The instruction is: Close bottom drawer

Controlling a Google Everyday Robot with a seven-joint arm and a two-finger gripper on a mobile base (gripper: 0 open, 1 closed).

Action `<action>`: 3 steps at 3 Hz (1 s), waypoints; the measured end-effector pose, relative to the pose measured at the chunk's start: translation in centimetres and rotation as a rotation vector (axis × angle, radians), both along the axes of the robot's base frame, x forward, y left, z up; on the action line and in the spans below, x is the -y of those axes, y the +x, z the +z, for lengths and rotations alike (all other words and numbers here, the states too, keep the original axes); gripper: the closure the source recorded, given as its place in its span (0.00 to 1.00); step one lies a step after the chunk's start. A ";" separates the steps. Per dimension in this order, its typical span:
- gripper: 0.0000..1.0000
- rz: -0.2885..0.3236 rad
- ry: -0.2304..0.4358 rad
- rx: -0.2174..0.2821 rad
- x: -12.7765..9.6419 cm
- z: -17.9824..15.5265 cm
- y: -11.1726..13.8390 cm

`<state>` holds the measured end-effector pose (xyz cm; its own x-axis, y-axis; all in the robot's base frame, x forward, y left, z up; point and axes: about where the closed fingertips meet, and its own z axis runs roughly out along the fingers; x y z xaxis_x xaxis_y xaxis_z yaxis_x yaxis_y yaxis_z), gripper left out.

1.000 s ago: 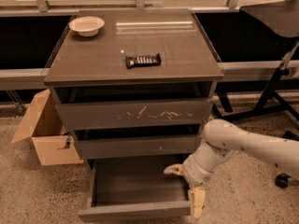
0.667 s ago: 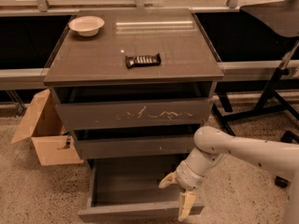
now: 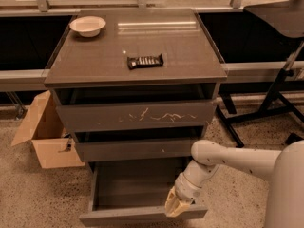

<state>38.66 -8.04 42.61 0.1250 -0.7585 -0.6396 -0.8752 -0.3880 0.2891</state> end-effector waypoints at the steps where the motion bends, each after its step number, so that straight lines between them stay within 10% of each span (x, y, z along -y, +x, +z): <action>1: 0.96 0.000 0.000 0.000 0.0 0.0 0.0; 3: 1.00 -0.020 -0.030 -0.044 -0.4 -3.7 0.0</action>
Offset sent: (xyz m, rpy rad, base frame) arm 0.0000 0.0000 0.0000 0.0000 0.0001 0.0000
